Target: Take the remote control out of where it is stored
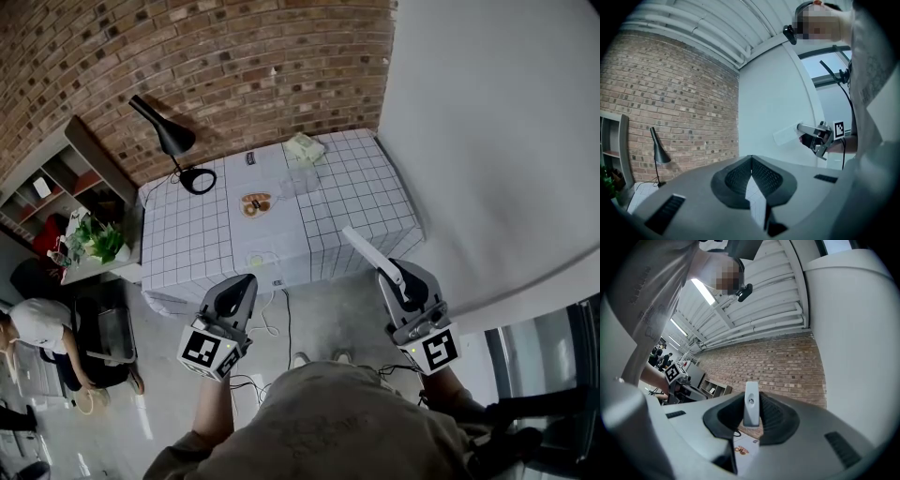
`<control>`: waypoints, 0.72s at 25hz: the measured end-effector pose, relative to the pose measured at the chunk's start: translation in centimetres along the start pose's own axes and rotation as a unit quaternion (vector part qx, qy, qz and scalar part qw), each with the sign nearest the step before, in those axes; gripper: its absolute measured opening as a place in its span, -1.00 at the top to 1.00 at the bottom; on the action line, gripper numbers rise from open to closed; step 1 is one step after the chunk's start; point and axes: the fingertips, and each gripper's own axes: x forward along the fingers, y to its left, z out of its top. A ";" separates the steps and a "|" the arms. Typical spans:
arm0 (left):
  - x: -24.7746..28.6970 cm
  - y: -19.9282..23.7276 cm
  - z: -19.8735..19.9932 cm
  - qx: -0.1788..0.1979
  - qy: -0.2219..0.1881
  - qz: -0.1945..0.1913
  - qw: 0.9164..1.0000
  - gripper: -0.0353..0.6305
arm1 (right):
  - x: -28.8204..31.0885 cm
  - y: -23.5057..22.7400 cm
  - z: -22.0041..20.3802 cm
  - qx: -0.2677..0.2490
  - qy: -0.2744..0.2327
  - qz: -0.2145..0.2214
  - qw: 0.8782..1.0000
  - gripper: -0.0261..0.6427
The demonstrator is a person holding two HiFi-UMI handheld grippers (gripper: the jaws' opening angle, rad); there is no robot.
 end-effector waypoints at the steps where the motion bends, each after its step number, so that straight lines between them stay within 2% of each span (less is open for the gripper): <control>1: -0.1 0.0 0.0 -0.001 0.001 0.000 1.000 0.88 | 0.0 0.1 0.0 0.000 0.002 0.001 1.000 0.67; 6: -0.2 0.0 -0.2 -0.003 0.005 0.000 1.000 0.88 | 0.3 0.8 -0.7 0.000 0.012 0.010 1.000 0.67; 10: -0.3 0.0 -0.6 -0.001 0.003 -0.003 1.000 0.88 | 0.5 1.5 -0.9 0.029 0.018 0.017 0.999 0.67; 18: -0.3 0.5 -1.3 -0.002 0.011 0.000 1.000 0.88 | 1.1 2.1 -1.6 0.042 0.030 0.029 0.998 0.67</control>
